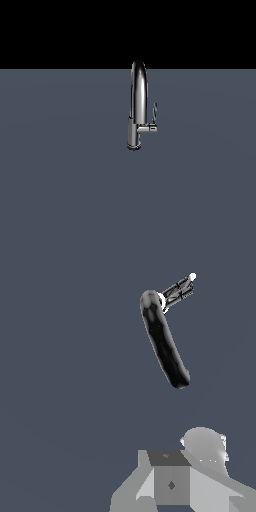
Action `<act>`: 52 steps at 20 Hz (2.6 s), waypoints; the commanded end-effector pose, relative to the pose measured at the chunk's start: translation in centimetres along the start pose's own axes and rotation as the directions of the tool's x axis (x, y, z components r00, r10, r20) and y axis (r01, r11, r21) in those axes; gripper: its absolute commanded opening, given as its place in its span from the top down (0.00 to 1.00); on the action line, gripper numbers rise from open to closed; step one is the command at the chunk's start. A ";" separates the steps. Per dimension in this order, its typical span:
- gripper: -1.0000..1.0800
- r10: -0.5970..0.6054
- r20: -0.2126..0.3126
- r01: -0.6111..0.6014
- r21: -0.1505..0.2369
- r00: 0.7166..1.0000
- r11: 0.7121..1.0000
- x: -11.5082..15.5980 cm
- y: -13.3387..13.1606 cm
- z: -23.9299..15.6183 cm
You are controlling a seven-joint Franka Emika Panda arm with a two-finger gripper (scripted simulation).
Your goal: Turn on the faucet by rotating a designated handle.
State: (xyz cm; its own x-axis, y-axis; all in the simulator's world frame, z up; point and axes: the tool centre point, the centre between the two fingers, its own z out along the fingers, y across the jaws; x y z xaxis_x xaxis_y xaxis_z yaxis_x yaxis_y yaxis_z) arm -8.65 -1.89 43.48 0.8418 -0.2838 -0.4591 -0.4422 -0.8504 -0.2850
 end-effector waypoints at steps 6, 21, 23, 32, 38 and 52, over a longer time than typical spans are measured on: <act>1.00 0.102 0.119 -0.115 0.107 0.988 0.988 4.8 0.3 0.4; 1.00 0.263 0.404 -0.393 0.283 0.876 0.875 14.7 2.4 3.3; 1.00 0.278 0.448 -0.436 0.300 0.850 0.849 16.1 2.8 4.0; 1.00 0.315 0.648 -0.635 0.345 0.694 0.691 22.0 5.1 8.3; 1.00 0.307 0.754 -0.744 0.338 0.581 0.577 24.9 6.5 11.7; 1.00 0.278 0.839 -0.831 0.310 0.468 0.462 27.1 7.5 15.4</act>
State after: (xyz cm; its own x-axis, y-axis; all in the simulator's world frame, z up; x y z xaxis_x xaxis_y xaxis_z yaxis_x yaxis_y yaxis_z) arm 5.99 -9.17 15.89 0.0100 0.0019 -0.9999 -0.9997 -0.0202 -0.0100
